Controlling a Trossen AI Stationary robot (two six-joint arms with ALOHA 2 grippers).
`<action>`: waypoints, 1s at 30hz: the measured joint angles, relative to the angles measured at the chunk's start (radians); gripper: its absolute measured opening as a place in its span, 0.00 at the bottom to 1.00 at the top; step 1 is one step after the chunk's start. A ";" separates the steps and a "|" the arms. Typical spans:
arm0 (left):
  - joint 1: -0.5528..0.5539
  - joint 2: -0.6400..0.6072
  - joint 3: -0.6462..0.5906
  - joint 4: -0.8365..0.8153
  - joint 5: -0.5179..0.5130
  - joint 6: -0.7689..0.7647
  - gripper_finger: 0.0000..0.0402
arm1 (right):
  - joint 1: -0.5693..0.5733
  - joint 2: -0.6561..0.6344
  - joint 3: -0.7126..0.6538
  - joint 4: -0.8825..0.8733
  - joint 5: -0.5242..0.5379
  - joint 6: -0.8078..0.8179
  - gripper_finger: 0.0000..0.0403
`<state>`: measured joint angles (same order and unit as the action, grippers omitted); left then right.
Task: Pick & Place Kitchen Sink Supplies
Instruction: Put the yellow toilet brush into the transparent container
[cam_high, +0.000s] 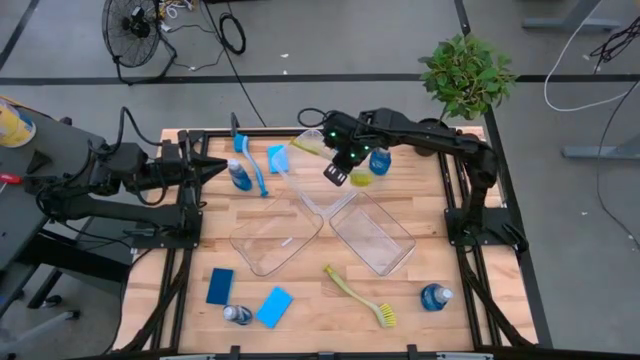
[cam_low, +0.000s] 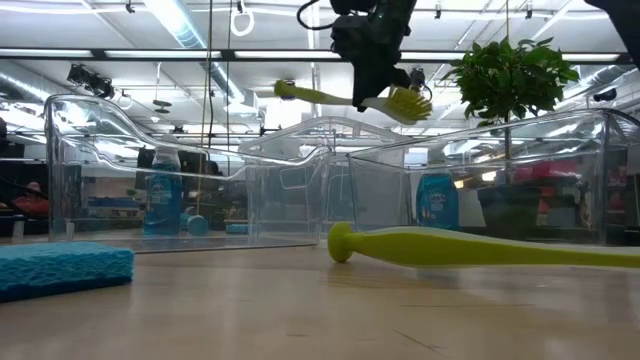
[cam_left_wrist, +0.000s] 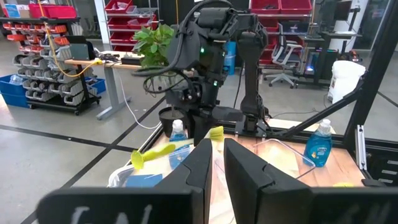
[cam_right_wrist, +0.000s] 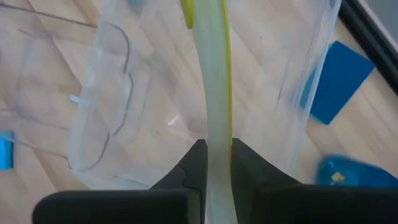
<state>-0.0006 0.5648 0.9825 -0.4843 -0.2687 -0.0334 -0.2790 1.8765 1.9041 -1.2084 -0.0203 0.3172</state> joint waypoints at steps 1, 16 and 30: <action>0.000 0.000 0.000 0.000 0.000 0.000 0.12 | 0.000 0.003 -0.001 -0.009 -0.004 0.001 0.10; 0.000 0.000 0.000 -0.002 0.000 0.000 0.12 | -0.004 0.060 -0.003 -0.062 -0.021 -0.011 0.10; 0.000 0.000 0.000 -0.001 0.001 0.001 0.12 | -0.006 0.061 -0.003 -0.058 -0.022 -0.015 0.10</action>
<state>-0.0006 0.5648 0.9825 -0.4854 -0.2680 -0.0321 -0.2848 1.9373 1.9011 -1.2668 -0.0425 0.3018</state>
